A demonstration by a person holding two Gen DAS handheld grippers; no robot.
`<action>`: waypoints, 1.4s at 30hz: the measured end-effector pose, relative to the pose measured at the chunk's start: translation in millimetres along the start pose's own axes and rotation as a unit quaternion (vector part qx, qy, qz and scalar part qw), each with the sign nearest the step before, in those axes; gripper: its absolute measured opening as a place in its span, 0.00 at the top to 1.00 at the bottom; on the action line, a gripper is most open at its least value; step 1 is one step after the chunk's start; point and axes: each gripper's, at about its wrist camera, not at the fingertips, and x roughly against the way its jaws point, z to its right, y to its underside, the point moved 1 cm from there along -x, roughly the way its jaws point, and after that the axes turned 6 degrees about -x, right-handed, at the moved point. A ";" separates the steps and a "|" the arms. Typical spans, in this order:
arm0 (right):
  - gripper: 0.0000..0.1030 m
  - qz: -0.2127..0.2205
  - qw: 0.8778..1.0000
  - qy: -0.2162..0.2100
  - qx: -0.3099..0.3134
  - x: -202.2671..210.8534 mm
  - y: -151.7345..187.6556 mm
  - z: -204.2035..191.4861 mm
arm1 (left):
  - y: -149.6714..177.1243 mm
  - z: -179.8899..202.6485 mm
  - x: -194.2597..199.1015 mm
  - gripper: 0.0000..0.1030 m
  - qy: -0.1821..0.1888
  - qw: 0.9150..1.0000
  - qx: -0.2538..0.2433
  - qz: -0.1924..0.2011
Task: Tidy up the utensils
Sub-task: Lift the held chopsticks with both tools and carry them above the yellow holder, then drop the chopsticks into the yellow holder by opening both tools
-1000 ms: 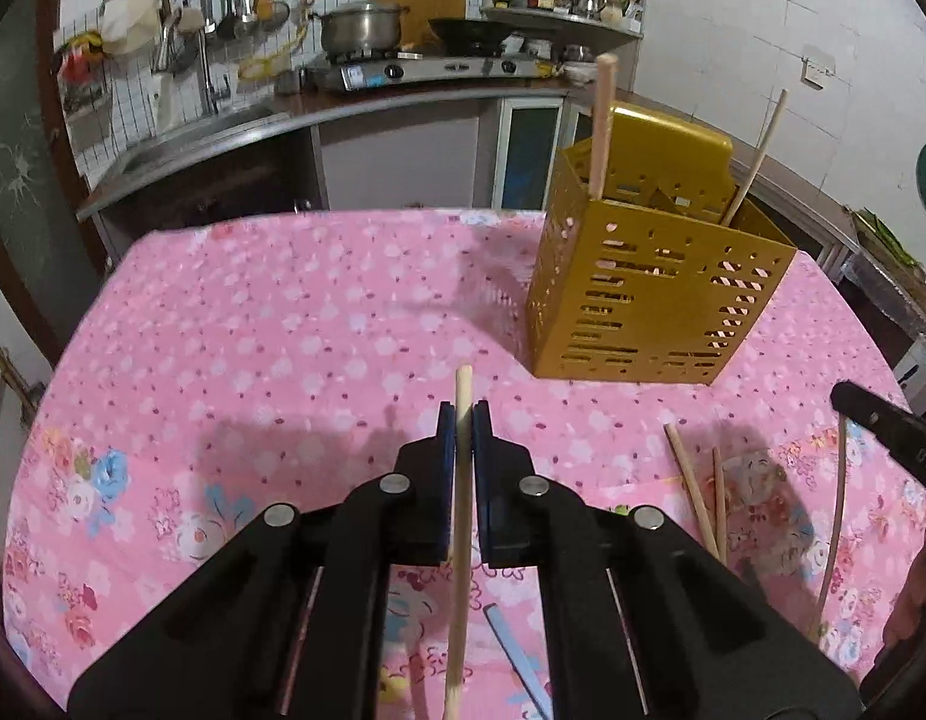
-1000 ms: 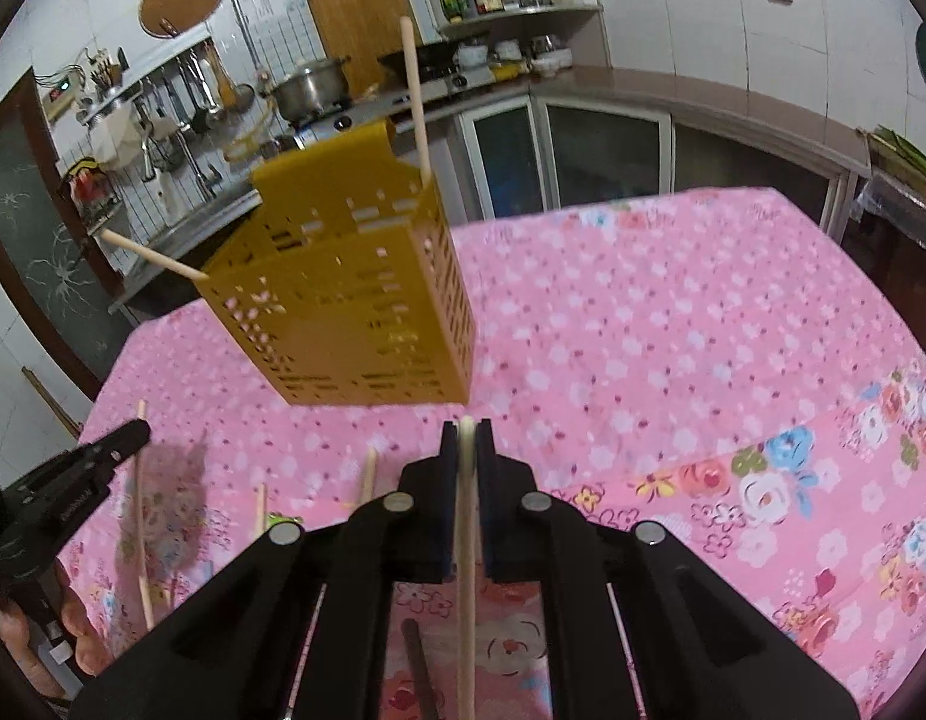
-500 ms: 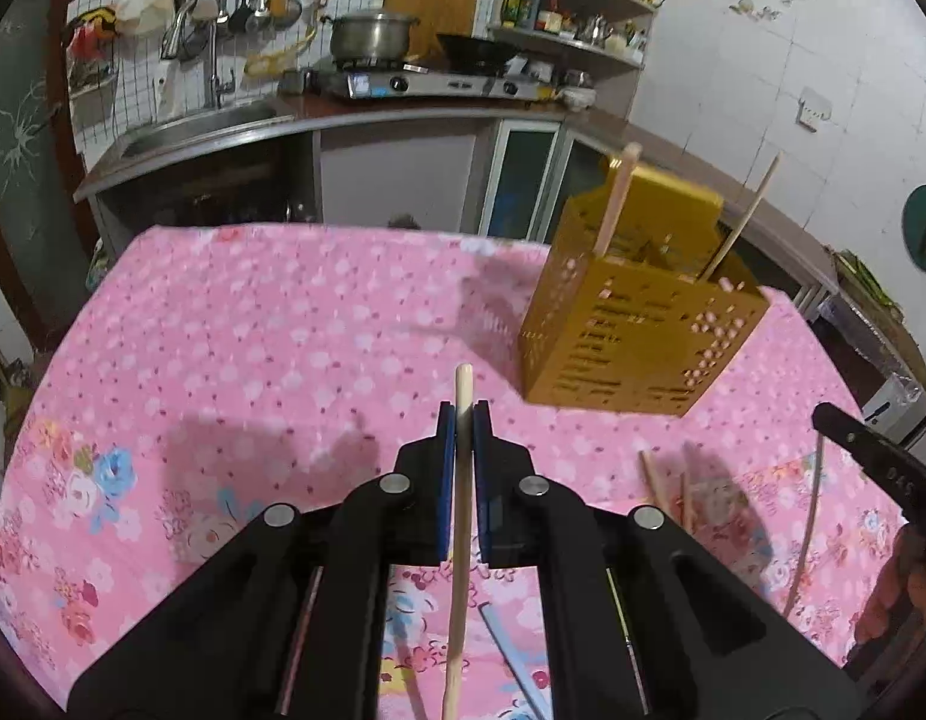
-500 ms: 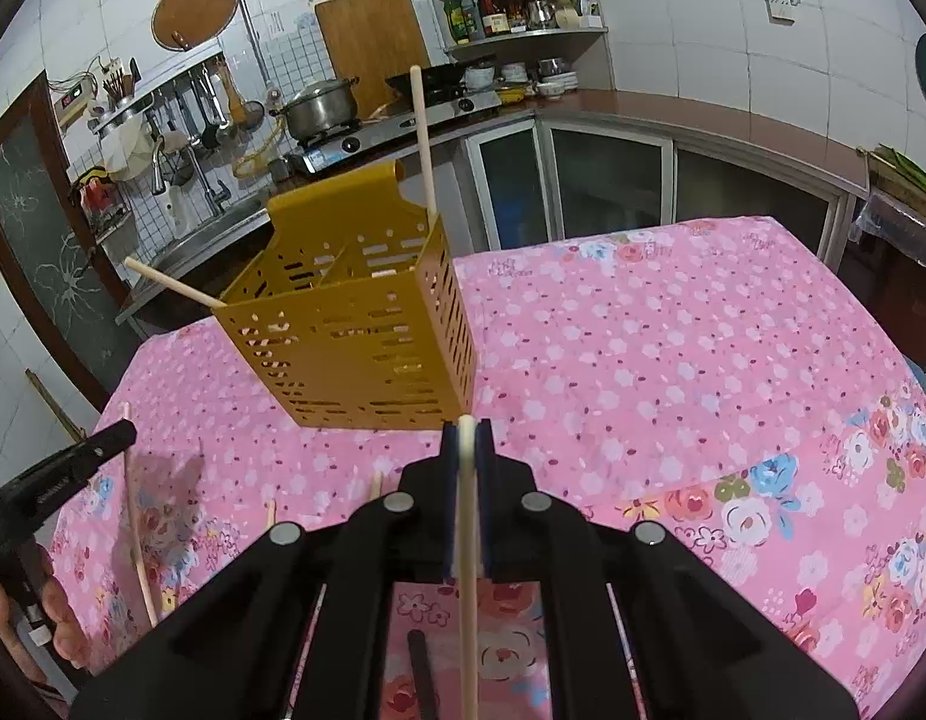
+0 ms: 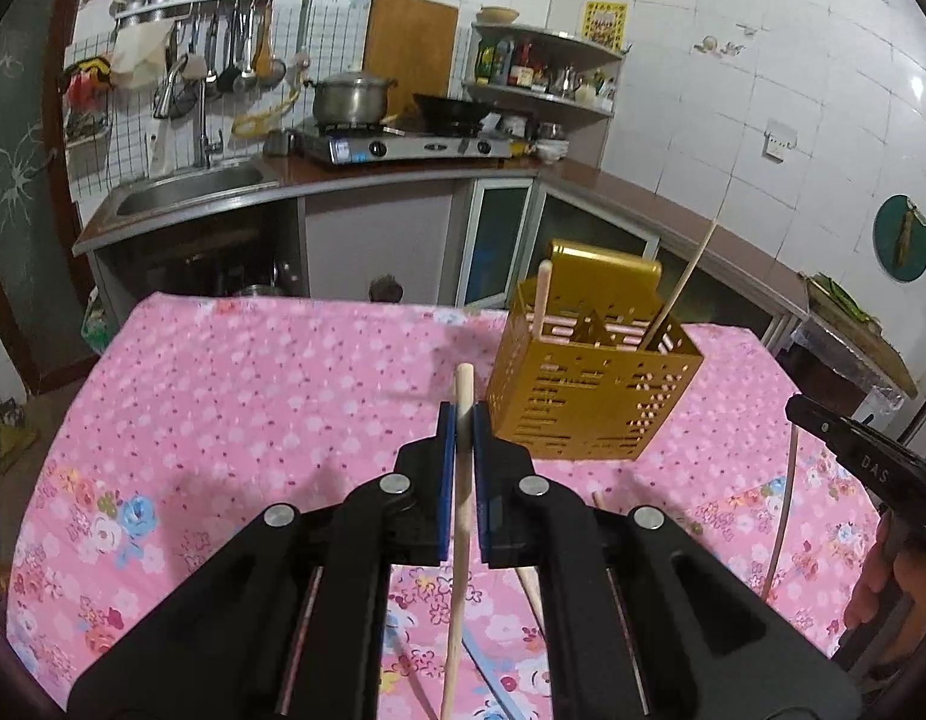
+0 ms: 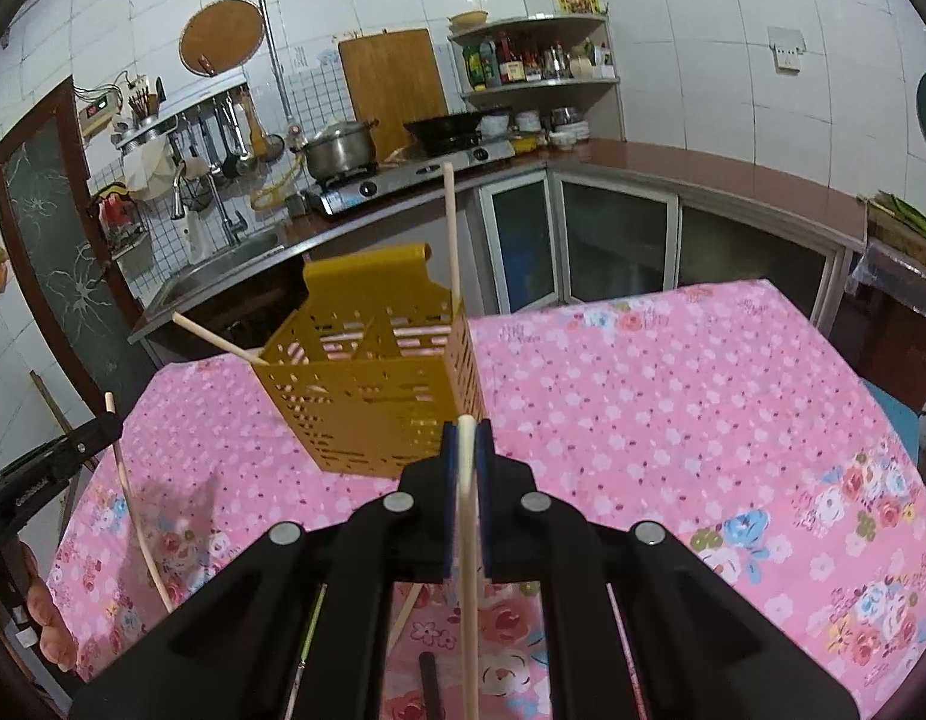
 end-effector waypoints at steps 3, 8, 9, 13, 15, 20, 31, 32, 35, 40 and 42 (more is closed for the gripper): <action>0.94 0.013 1.000 0.001 0.005 8.9 -4.6 -1.7 | -3.8 0.6 8.0 0.96 0.003 1.000 0.001 0.010; 0.94 0.039 0.999 -0.006 0.004 20.4 -14.4 -4.4 | -11.4 2.0 22.2 0.96 0.012 0.999 0.006 0.031; 0.94 0.044 0.999 -0.008 0.004 22.0 -16.2 -5.1 | -13.6 3.0 25.7 0.96 0.012 0.999 0.008 0.038; 0.94 0.074 0.997 -0.019 0.000 31.4 -24.2 -7.3 | -24.7 7.3 33.8 0.96 0.020 0.998 0.009 0.059; 0.94 0.090 0.996 -0.024 -0.003 36.3 -29.7 -7.3 | -30.4 10.3 35.7 0.96 0.023 0.997 0.007 0.067; 0.94 0.122 0.992 -0.030 -0.001 42.8 -53.2 -14.4 | -58.3 22.7 39.5 0.96 0.027 0.995 -0.004 0.095; 0.94 0.224 0.973 -0.056 -0.009 42.5 -133.8 -34.9 | -144.7 60.1 39.1 0.96 0.039 0.976 -0.019 0.213; 0.94 0.233 0.971 -0.058 -0.010 40.6 -138.9 -36.0 | -150.8 62.1 35.2 0.96 0.039 0.973 -0.018 0.226; 0.94 0.270 0.961 -0.061 -0.011 31.3 -154.6 -38.3 | -162.3 70.1 14.7 0.96 0.027 0.969 -0.022 0.244; 0.94 0.297 0.952 -0.075 -0.019 8.7 -163.6 -40.2 | -162.3 75.4 -34.4 0.96 0.020 0.969 -0.025 0.244; 0.94 0.299 0.951 -0.081 -0.018 -4.3 -161.1 -39.1 | -158.3 74.8 -50.7 0.96 0.021 0.971 -0.025 0.237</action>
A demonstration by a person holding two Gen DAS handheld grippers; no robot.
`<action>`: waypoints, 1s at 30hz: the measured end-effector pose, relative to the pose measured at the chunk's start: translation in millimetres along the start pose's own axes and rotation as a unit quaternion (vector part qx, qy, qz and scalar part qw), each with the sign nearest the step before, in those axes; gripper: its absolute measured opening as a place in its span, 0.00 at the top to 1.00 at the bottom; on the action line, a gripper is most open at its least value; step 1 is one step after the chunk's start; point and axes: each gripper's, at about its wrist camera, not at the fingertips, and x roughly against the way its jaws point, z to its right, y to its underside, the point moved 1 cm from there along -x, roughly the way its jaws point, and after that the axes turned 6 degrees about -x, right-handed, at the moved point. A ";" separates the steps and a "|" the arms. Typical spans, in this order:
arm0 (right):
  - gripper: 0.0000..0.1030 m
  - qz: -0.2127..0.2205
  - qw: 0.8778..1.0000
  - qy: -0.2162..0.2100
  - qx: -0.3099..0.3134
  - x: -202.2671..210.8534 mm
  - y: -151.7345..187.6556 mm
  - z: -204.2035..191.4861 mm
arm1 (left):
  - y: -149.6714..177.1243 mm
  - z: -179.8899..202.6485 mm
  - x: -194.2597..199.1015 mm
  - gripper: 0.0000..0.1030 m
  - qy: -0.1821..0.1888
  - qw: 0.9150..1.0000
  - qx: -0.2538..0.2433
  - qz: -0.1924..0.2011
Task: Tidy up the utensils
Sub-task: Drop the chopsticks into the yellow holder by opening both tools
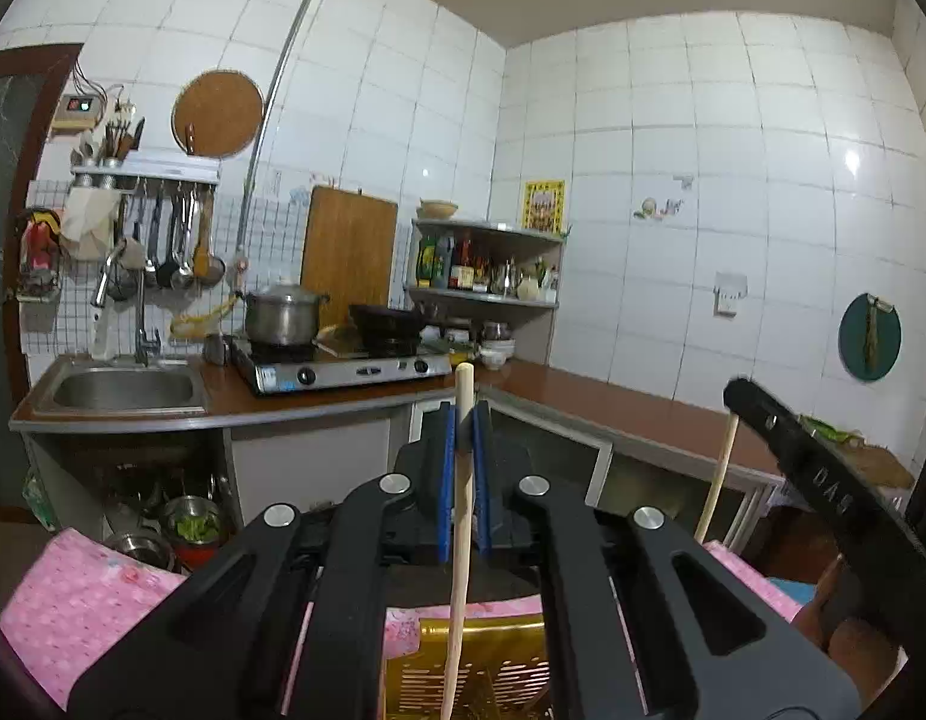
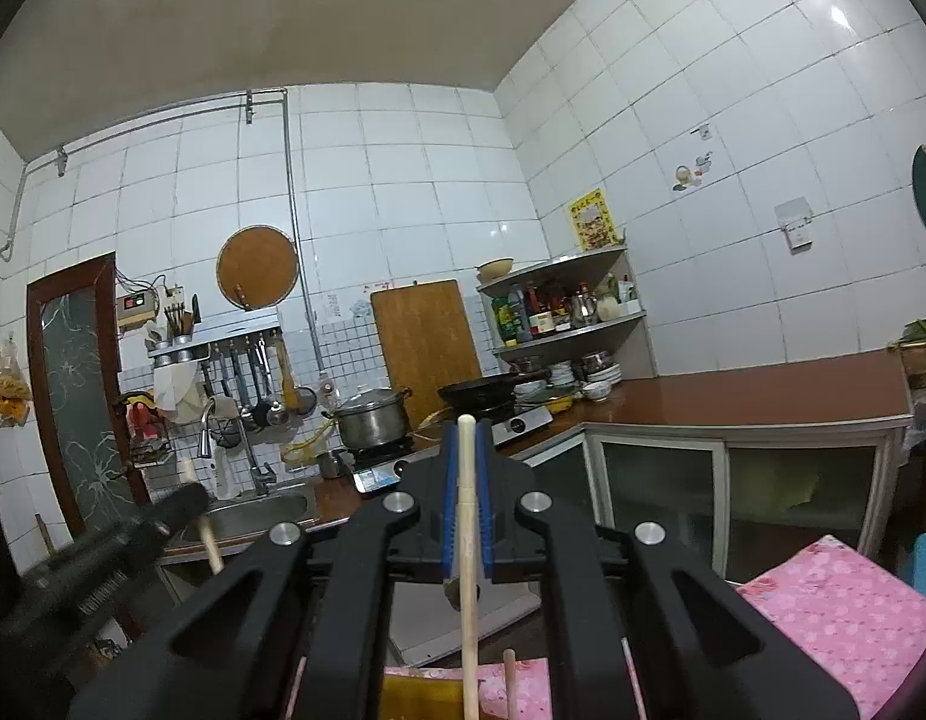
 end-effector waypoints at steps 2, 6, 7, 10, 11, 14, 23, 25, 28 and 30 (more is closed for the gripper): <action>0.94 0.005 1.000 -0.006 0.001 -5.2 11.7 4.3 | 17.5 -1.4 -15.7 0.96 0.000 1.000 -0.001 -0.014; 0.94 -0.015 1.000 -0.015 0.005 -20.3 38.7 15.2 | 45.3 -8.3 -34.9 0.96 0.001 0.999 0.002 -0.041; 0.94 -0.025 1.000 -0.016 0.010 -23.0 46.6 16.6 | 50.4 -9.9 -37.3 0.96 0.003 0.999 0.005 -0.048; 0.94 -0.049 0.998 -0.015 0.033 -24.7 66.9 18.3 | 66.8 -13.4 -38.8 0.96 0.000 0.998 0.002 -0.065; 0.94 -0.058 0.997 -0.014 0.039 -24.0 72.0 19.5 | 72.0 -14.2 -39.0 0.96 -0.003 0.997 -0.002 -0.071; 0.94 -0.091 0.995 -0.008 0.046 -21.0 86.7 24.3 | 84.8 -19.1 -38.3 0.96 -0.004 0.995 0.005 -0.098; 0.51 -0.142 0.988 0.018 0.050 -0.8 84.6 29.2 | 87.8 -31.0 -18.9 0.64 -0.014 0.986 0.018 -0.163; 0.41 -0.143 0.989 0.022 0.037 6.8 74.9 31.3 | 79.0 -34.5 -7.4 0.51 -0.023 0.986 0.019 -0.162; 0.41 -0.151 0.987 0.037 0.045 17.1 62.7 30.5 | 67.2 -44.1 12.5 0.36 -0.038 0.985 0.018 -0.167; 0.41 -0.164 0.984 0.050 0.044 23.0 59.2 32.6 | 62.8 -54.9 26.2 0.28 -0.043 0.984 0.031 -0.170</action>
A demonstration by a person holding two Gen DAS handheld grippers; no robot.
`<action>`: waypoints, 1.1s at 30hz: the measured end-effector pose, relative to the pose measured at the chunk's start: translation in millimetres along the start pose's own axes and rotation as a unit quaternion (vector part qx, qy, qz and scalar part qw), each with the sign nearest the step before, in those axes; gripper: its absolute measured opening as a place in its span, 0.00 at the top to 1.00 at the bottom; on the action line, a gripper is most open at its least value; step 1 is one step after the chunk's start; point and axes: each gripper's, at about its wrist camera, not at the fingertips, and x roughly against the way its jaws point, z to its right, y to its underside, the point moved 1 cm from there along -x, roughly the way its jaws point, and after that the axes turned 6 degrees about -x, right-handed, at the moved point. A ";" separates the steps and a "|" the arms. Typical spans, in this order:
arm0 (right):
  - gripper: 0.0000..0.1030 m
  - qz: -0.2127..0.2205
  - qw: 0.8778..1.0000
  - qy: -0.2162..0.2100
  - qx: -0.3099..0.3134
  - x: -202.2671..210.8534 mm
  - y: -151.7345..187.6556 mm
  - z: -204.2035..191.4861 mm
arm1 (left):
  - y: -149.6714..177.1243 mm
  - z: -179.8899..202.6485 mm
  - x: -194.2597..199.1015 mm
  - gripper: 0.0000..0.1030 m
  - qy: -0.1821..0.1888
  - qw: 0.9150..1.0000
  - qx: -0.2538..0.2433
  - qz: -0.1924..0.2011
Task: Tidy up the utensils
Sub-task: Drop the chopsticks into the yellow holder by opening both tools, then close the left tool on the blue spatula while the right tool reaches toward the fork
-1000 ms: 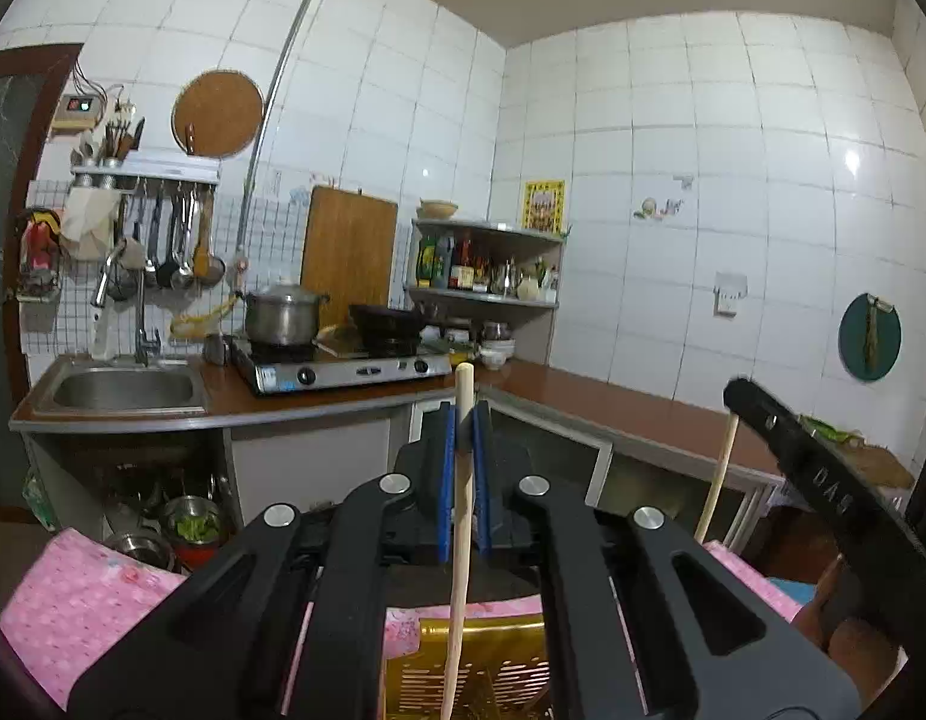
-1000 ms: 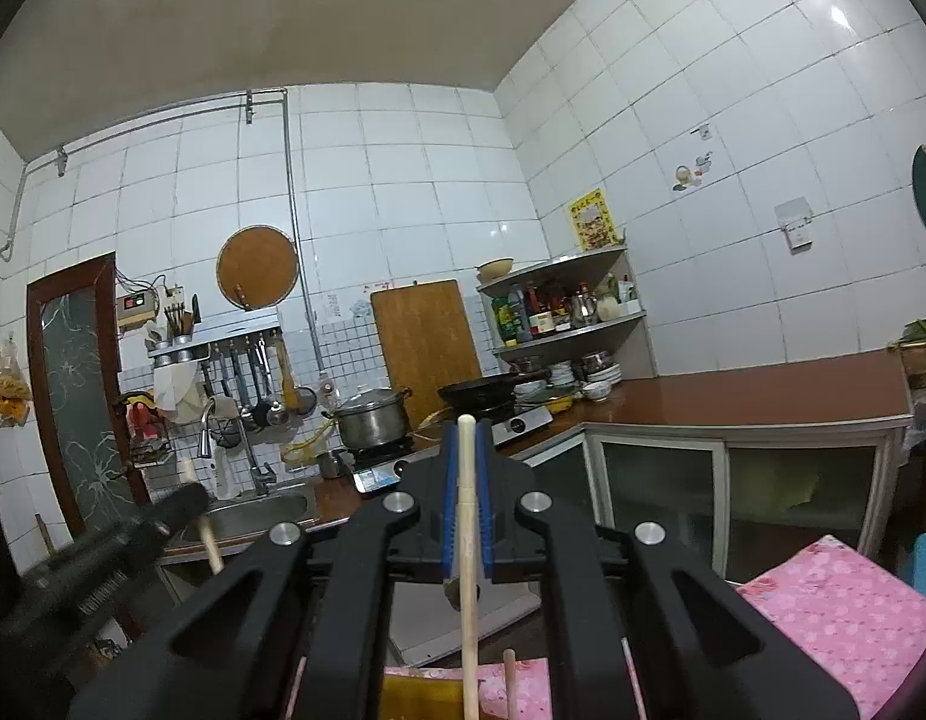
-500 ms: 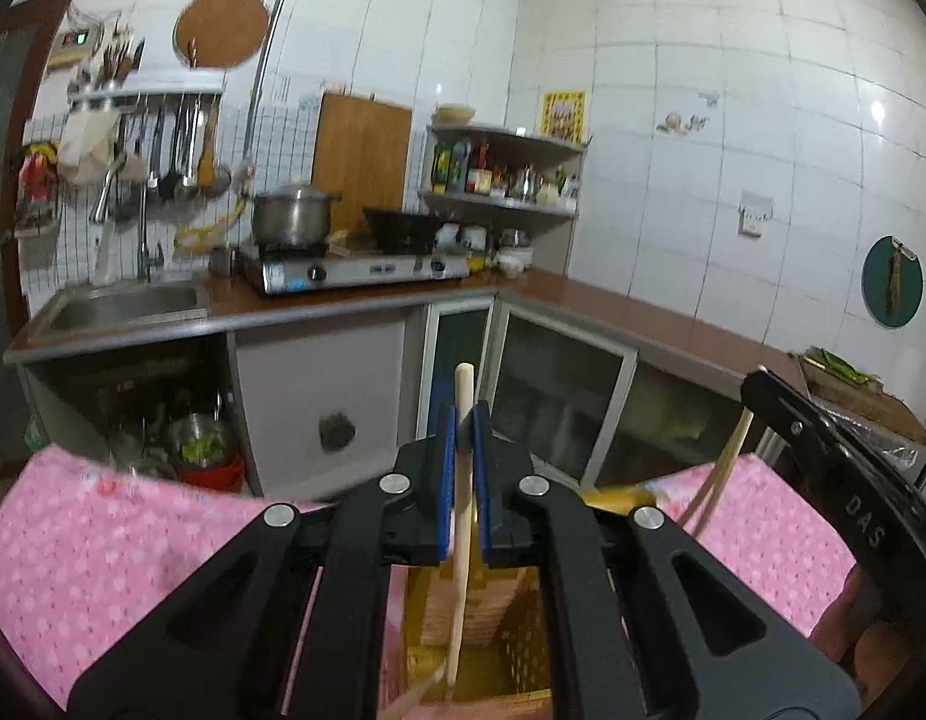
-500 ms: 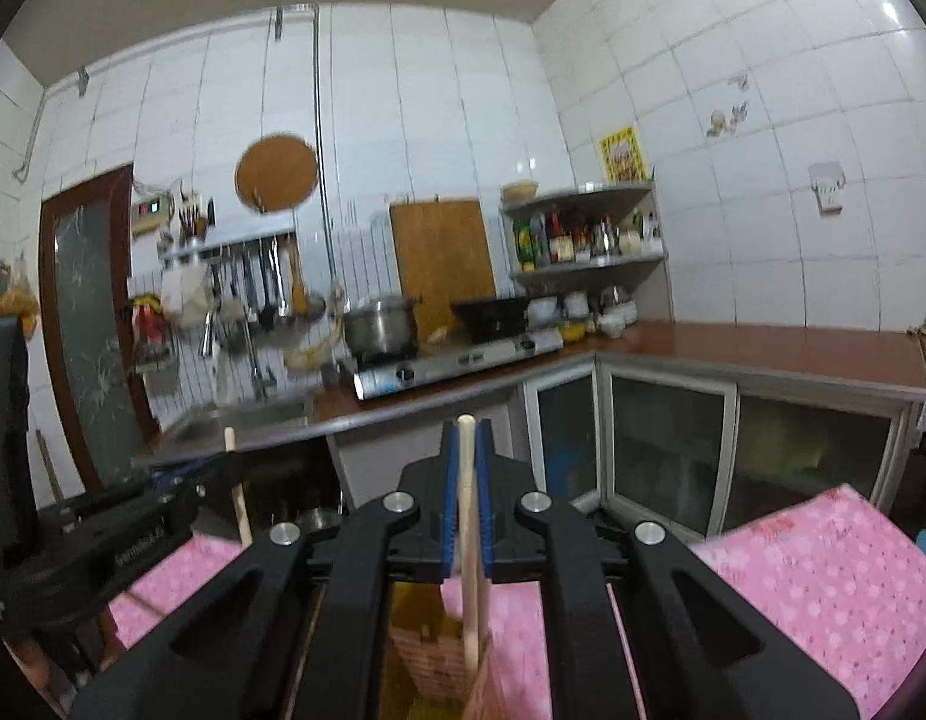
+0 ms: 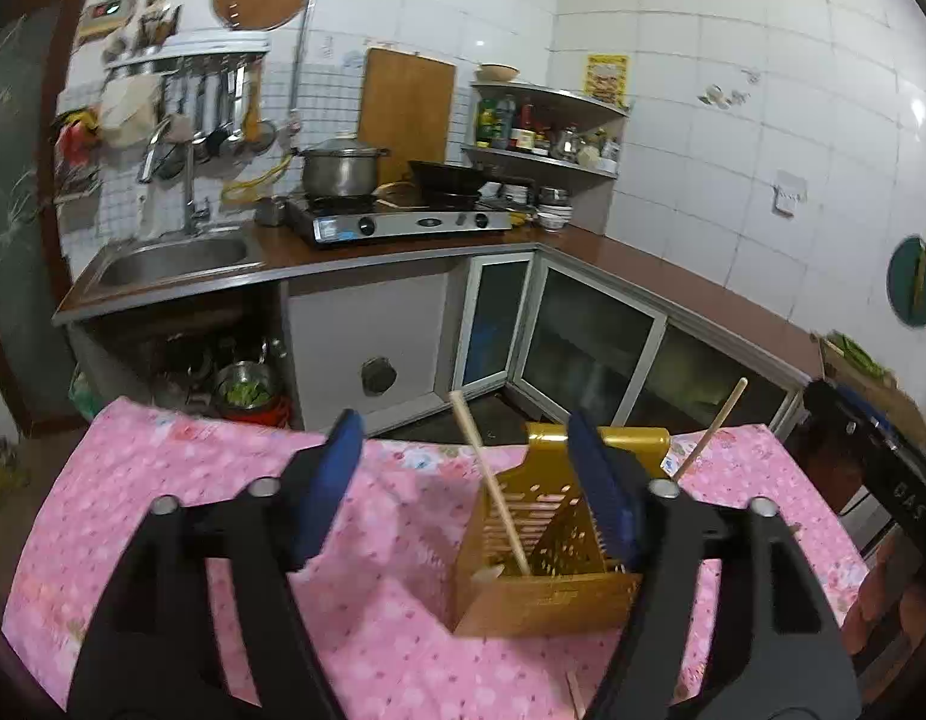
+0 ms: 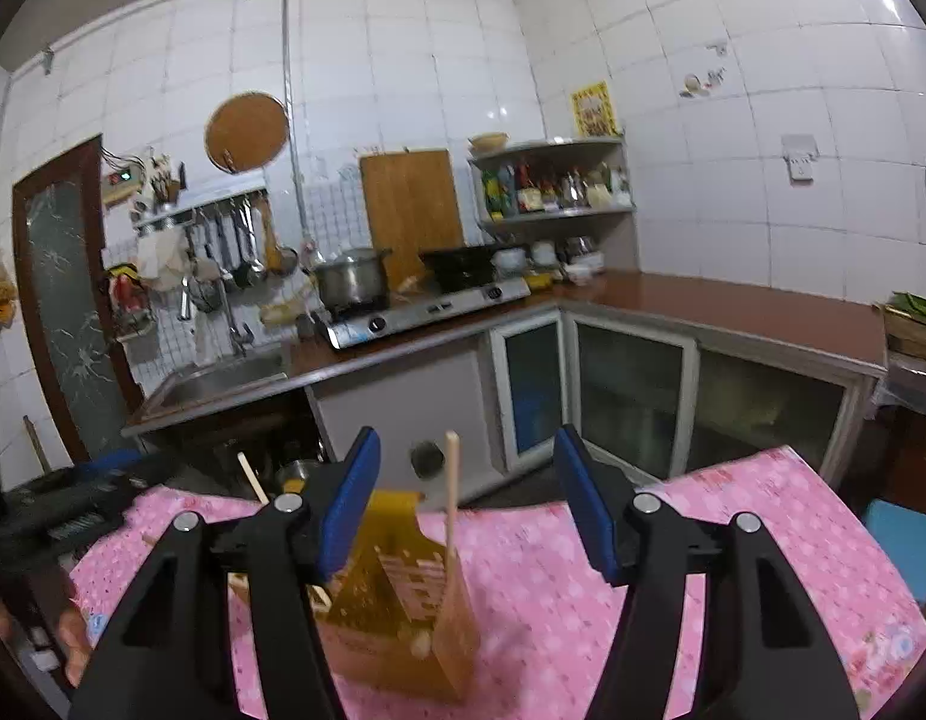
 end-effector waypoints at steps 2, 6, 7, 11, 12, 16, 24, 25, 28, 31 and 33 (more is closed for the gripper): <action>0.41 -0.006 1.000 0.009 -0.001 8.6 2.7 3.5 | 5.6 -12.6 12.9 0.21 -0.002 1.000 0.015 -0.005; 0.41 -0.019 1.000 0.020 0.002 21.9 14.0 7.3 | 22.5 -27.5 29.3 0.17 -0.015 1.000 0.012 -0.017; 0.41 -0.023 0.999 0.023 0.003 24.5 16.9 8.0 | 26.8 -30.8 32.1 0.15 -0.020 1.000 0.012 -0.020; 0.41 -0.041 0.999 0.029 0.003 36.8 36.6 13.0 | 49.1 -43.9 40.7 0.11 -0.028 0.999 0.014 -0.038; 0.41 -0.044 0.999 0.030 0.005 38.8 40.9 13.6 | 54.4 -45.4 41.6 0.10 -0.028 0.999 0.014 -0.043; 0.41 -0.056 0.998 0.036 0.014 48.0 64.8 14.6 | 81.7 -47.5 45.3 0.08 -0.029 0.997 0.009 -0.069; 0.41 -0.085 0.995 0.048 0.022 63.3 121.6 15.7 | 134.4 -43.6 53.2 0.08 -0.042 0.994 0.011 -0.097; 0.41 -0.089 0.995 0.049 0.024 65.3 128.1 15.6 | 139.4 -43.5 54.6 0.08 -0.041 0.994 0.014 -0.100; 0.41 -0.095 0.994 0.052 0.029 71.7 145.3 15.3 | 157.0 -39.7 59.7 0.08 -0.036 0.994 0.017 -0.105; 0.41 -0.101 0.992 0.054 0.043 77.2 163.2 13.3 | 173.4 -30.2 59.4 0.08 -0.040 0.992 0.000 -0.117; 0.41 -0.113 0.990 0.062 0.059 77.3 174.3 10.1 | 181.7 -25.7 55.7 0.08 -0.045 0.990 -0.010 -0.132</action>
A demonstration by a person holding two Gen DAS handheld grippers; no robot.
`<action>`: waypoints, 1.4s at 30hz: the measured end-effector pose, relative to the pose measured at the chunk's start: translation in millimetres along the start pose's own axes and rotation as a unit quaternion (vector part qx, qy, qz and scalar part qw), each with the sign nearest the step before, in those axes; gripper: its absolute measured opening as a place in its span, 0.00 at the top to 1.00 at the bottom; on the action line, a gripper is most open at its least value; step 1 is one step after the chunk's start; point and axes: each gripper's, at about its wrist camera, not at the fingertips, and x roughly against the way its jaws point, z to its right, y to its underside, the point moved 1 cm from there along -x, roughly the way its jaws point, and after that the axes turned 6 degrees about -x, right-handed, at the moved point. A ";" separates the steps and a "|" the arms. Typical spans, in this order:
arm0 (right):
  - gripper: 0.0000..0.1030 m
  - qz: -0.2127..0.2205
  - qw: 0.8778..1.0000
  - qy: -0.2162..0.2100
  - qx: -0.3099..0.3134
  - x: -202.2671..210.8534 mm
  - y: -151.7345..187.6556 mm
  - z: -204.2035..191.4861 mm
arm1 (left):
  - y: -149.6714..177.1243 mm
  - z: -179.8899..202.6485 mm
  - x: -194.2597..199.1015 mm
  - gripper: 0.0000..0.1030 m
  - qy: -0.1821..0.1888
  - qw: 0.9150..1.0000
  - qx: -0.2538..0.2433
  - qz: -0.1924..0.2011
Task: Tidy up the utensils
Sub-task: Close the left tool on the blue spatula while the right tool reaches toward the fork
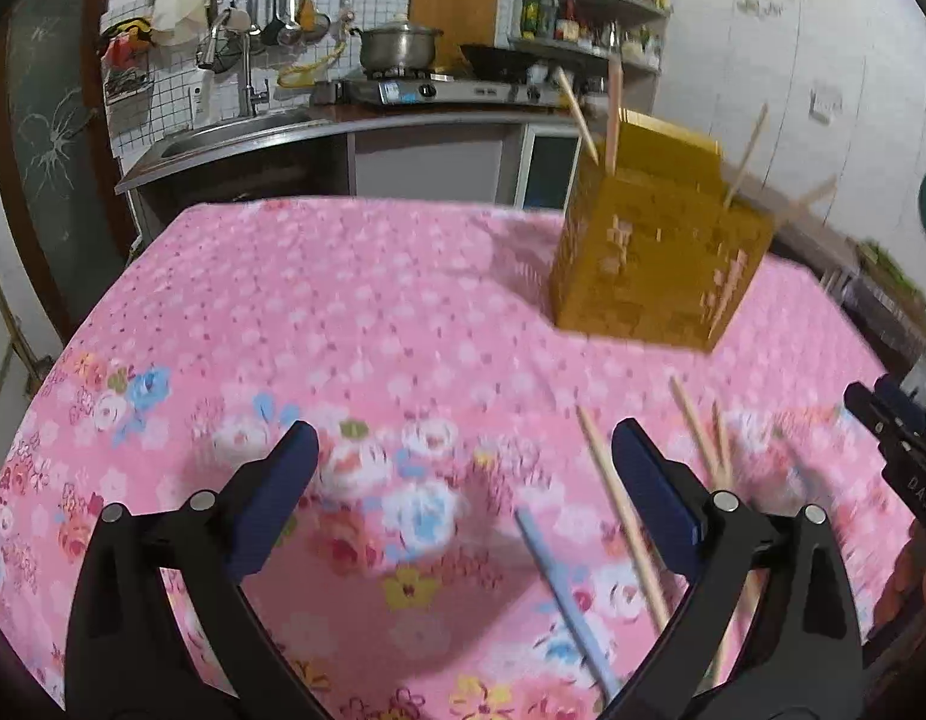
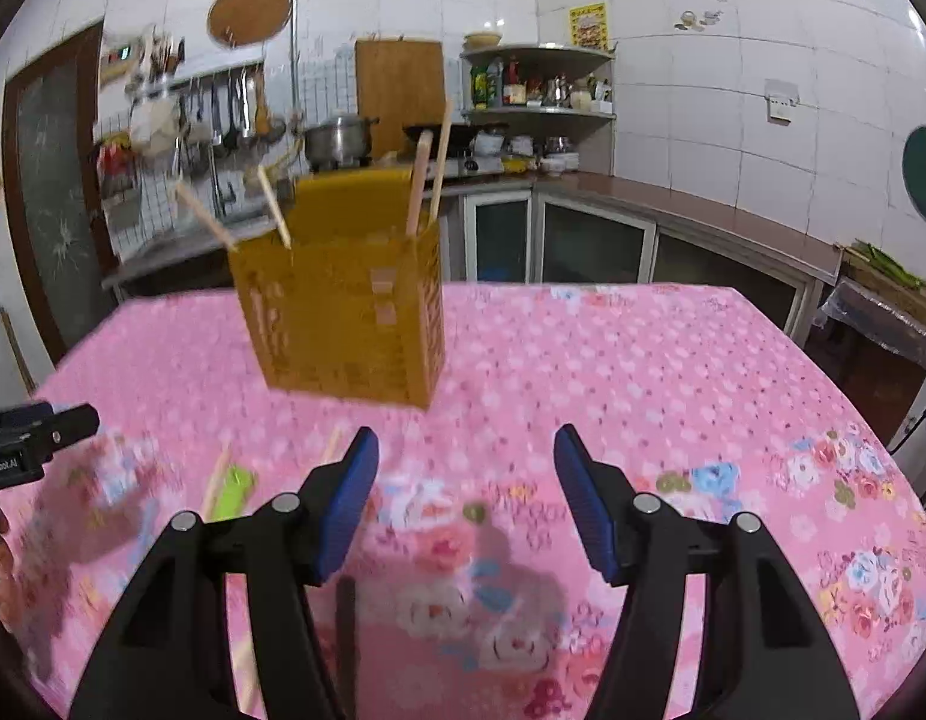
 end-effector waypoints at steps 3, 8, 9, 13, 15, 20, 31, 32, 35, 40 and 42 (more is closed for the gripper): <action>0.41 -0.027 1.000 0.000 0.009 -5.7 11.7 -3.0 | 9.7 5.3 -10.3 0.08 0.012 1.000 -0.003 -0.026; 0.41 -0.098 0.995 -0.018 0.002 -25.1 27.2 -3.4 | 20.8 12.9 -20.9 0.08 0.021 0.998 -0.010 -0.056; 0.41 -0.107 0.994 -0.018 0.001 -28.5 29.3 -3.2 | 22.0 13.8 -21.9 0.08 0.017 0.998 -0.013 -0.059; 0.41 -0.141 0.989 -0.035 0.001 -36.3 38.4 -8.1 | 26.0 14.6 -26.5 0.09 0.027 0.996 -0.004 -0.080; 0.42 -0.143 0.989 -0.030 0.021 -36.7 42.7 -15.7 | 28.6 15.1 -30.6 0.12 0.035 0.995 0.004 -0.093; 0.42 -0.158 0.986 -0.029 0.050 -38.7 51.3 -29.1 | 36.8 26.7 -37.9 0.32 0.030 0.993 -0.012 -0.114; 0.84 -0.164 0.985 -0.018 0.045 -41.1 51.7 -24.9 | 34.7 41.4 -37.9 0.67 0.043 0.992 -0.043 -0.110; 0.84 -0.165 0.985 -0.017 0.043 -42.0 50.6 -23.3 | 33.4 41.4 -39.6 0.69 0.044 0.992 -0.044 -0.110; 0.84 -0.168 0.985 -0.019 0.033 -43.3 49.5 -19.3 | 30.0 42.2 -43.3 0.72 0.046 0.991 -0.051 -0.110; 0.84 -0.169 0.985 -0.017 0.021 -44.9 48.2 -15.0 | 24.9 40.7 -48.6 0.85 0.058 0.990 -0.053 -0.118; 0.84 -0.170 0.985 -0.017 0.020 -45.3 48.3 -15.2 | 24.2 39.3 -48.7 0.86 0.062 0.989 -0.049 -0.121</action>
